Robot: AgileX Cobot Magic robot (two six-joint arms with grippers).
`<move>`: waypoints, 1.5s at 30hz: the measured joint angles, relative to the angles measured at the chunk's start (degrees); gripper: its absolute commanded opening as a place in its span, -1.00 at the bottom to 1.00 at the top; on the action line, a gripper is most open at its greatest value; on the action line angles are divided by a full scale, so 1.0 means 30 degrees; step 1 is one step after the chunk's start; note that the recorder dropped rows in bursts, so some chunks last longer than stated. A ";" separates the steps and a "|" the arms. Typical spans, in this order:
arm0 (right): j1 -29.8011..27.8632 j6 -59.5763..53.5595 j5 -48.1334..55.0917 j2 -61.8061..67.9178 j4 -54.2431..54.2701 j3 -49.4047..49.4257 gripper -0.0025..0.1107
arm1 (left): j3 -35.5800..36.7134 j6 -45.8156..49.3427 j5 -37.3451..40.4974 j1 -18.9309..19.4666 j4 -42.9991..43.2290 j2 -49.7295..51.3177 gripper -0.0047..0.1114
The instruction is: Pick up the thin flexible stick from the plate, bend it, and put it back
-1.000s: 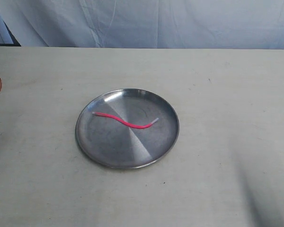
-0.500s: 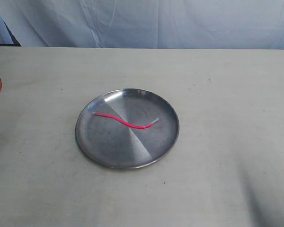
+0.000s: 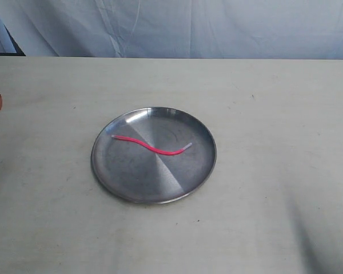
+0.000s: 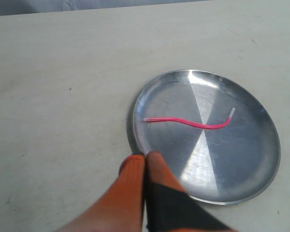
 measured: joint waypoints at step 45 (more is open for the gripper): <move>0.0000 0.0000 0.0000 0.0000 0.0266 0.0000 -0.96 | 0.9720 -1.1376 -0.4482 0.0000 0.9571 -1.5652 -0.92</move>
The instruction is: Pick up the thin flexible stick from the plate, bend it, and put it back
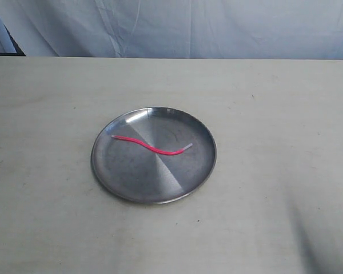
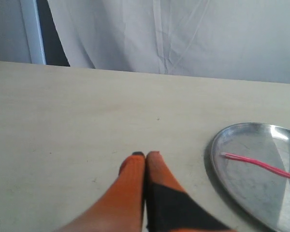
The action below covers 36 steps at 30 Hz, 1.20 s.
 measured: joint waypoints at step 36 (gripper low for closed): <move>0.0000 0.0000 0.0000 0.0000 0.0000 0.0000 -0.96 | 0.2222 -0.0118 -0.3176 0.0000 -0.0008 -0.0169 -0.92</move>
